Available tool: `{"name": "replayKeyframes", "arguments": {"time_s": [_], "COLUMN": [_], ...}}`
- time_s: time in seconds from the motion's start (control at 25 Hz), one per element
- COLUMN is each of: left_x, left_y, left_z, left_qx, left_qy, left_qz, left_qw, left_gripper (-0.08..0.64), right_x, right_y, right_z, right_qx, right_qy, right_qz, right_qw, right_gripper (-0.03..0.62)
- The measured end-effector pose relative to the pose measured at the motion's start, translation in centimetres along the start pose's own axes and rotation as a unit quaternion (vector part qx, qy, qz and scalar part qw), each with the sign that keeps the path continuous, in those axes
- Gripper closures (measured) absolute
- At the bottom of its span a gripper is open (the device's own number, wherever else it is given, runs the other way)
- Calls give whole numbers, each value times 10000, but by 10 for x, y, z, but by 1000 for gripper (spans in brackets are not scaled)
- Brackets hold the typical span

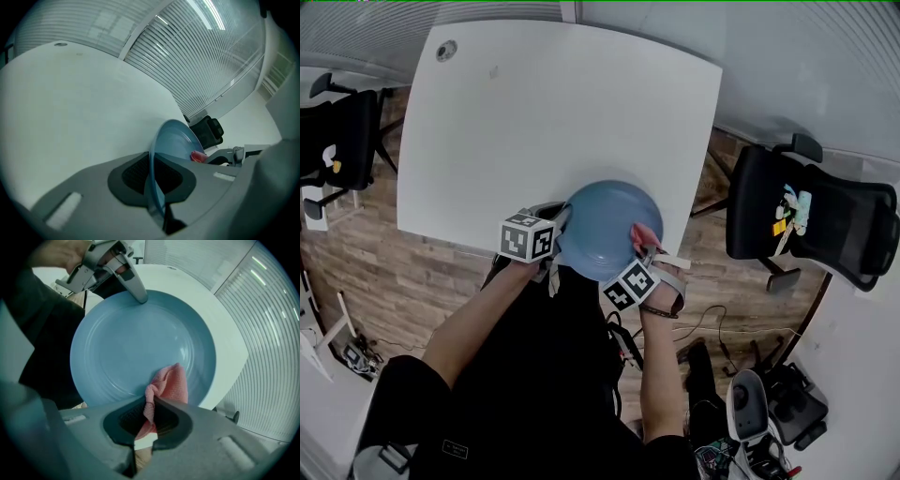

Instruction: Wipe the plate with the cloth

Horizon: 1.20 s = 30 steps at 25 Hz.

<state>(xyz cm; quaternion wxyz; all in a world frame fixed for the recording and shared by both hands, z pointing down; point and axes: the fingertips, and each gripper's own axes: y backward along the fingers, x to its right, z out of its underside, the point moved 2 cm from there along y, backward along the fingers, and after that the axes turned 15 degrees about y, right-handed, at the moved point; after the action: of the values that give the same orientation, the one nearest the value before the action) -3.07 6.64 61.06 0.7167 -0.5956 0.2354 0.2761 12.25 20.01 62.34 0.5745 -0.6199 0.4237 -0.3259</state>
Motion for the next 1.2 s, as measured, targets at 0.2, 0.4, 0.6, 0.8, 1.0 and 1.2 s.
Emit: {"name": "replayKeyframes", "arguments": {"time_s": [0.2, 0.4, 0.6, 0.8, 1.0, 1.2], "left_x": [-2, -2, -2, -3, -2, -4], "left_y": [0, 0, -2, 0, 1, 2], "left_z": [1, -1, 0, 1, 1, 3], "left_qx": [11, 5, -18, -16, -25, -10], "left_qy": [98, 147, 221, 322, 308, 346], "left_qz": [0, -4, -2, 11, 33, 46], "left_qw": [10000, 9999, 9998, 9995, 9995, 9994], "left_gripper": [538, 537, 537, 534, 534, 532], "right_x": [-20, -42, -62, -73, -79, -79], "right_y": [3, 8, 15, 18, 23, 26], "right_z": [-7, -23, -45, -68, -91, -112], "right_qx": [165, 429, 786, 1022, 1262, 1417], "right_qy": [-59, -31, 50, 194, 273, 429], "right_qz": [-392, -907, -1326, -1581, -1795, -1750], "right_qw": [9991, 9949, 9880, 9819, 9753, 9734], "right_gripper": [569, 569, 568, 568, 568, 568]}}
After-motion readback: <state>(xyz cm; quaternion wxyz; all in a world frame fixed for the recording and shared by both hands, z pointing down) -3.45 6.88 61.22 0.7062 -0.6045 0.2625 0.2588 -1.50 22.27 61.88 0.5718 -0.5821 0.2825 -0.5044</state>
